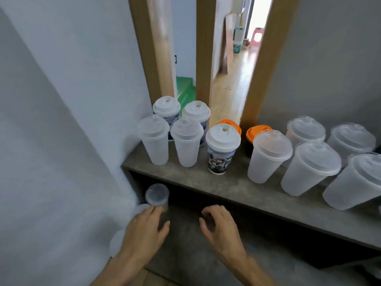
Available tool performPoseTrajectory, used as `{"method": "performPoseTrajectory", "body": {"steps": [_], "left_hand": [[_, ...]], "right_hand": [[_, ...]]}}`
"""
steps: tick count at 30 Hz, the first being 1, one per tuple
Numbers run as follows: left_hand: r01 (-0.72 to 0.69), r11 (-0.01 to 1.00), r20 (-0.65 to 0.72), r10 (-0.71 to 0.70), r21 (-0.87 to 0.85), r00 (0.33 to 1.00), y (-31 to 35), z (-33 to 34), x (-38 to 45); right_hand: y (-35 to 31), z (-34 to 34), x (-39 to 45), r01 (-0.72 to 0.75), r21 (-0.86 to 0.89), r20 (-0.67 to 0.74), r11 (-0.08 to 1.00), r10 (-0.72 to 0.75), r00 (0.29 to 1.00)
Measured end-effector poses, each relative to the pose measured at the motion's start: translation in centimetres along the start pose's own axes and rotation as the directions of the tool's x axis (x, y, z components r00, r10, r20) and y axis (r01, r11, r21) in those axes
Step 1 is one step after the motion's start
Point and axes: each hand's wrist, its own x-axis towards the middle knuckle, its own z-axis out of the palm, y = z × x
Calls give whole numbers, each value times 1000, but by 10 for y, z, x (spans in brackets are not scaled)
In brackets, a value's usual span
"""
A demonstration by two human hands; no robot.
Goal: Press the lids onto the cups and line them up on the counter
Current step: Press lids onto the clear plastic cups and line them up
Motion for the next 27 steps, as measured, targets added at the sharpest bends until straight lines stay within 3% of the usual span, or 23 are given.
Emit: {"method": "performPoseTrajectory", "body": {"steps": [3, 8, 11, 14, 20, 24, 27], "left_hand": [[130, 991, 12, -130, 45, 991, -58, 19, 7], [203, 977, 170, -211, 67, 963, -113, 37, 35], [174, 984, 339, -179, 45, 924, -128, 51, 55], [124, 992, 449, -123, 26, 885, -133, 63, 64], [52, 995, 361, -19, -83, 932, -121, 61, 59], [49, 945, 320, 60, -323, 946, -80, 27, 39], [-131, 908, 253, 245, -397, 936, -41, -3, 23]], "right_hand": [[-23, 51, 13, -86, 50, 260, 995, 71, 963], [-48, 124, 33, -249, -26, 574, 968, 219, 789], [-43, 154, 39, -300, -106, 652, 948, 294, 699], [-38, 168, 39, -369, -116, 663, 922, 348, 663], [-39, 165, 26, -462, -4, 615, 887, 366, 698], [-43, 114, 6, -466, 187, 517, 865, 317, 795], [-40, 64, -17, -398, 235, 364, 887, 300, 882]]}}
